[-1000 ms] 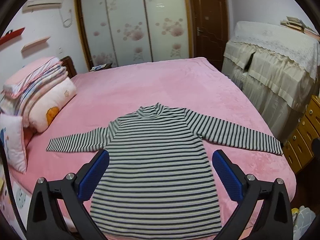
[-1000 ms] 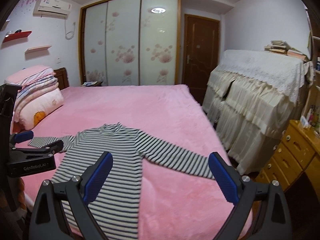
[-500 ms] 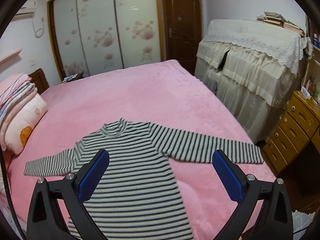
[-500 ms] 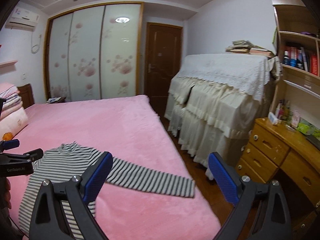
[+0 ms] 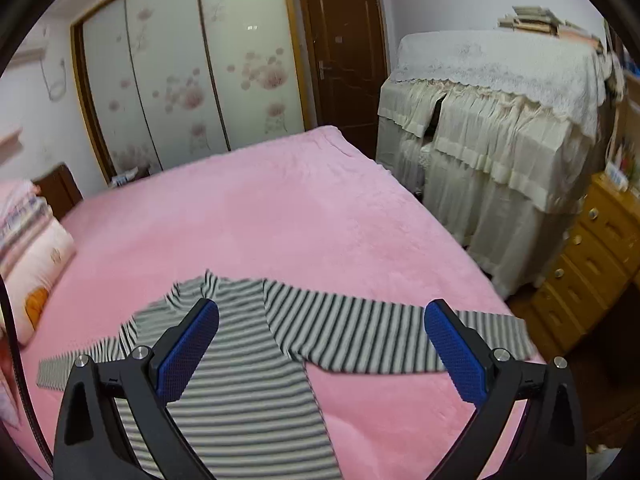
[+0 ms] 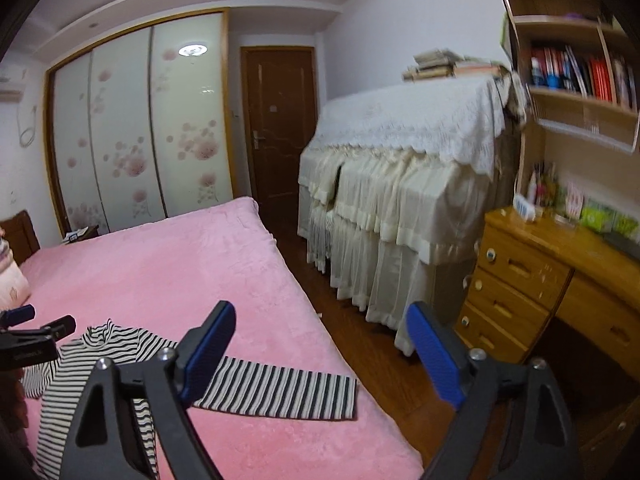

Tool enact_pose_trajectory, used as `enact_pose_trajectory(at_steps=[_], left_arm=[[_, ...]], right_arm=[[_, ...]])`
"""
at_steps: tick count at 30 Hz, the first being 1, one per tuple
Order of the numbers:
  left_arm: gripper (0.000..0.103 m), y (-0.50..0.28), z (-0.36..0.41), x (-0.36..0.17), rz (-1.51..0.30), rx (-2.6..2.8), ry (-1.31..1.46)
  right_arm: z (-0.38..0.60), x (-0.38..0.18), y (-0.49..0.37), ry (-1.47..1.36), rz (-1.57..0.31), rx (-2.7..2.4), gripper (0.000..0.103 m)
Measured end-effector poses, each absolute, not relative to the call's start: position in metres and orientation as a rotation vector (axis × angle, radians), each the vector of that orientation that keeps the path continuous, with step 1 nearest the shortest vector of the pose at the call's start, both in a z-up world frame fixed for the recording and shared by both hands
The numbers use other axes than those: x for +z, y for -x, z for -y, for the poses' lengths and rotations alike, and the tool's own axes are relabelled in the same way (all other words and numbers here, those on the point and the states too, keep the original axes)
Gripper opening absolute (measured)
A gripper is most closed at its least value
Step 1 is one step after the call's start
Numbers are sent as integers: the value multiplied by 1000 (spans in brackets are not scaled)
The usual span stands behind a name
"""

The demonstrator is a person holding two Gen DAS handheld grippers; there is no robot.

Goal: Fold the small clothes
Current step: 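Move the right tool to the sleeve cuff and close on it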

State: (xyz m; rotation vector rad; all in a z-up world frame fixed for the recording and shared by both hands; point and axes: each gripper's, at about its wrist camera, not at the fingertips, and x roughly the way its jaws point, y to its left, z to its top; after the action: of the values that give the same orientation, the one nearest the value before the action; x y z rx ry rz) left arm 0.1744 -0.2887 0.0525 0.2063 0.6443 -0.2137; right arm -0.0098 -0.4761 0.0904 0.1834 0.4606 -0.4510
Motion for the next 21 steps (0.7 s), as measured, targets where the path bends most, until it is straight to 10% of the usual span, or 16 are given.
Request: enact_pose_trajectory(at_steps=[21], left_arm=[[95, -235, 401, -165, -842, -320, -301]], right_arm=[[583, -174, -62, -739, -976, -329, 60]])
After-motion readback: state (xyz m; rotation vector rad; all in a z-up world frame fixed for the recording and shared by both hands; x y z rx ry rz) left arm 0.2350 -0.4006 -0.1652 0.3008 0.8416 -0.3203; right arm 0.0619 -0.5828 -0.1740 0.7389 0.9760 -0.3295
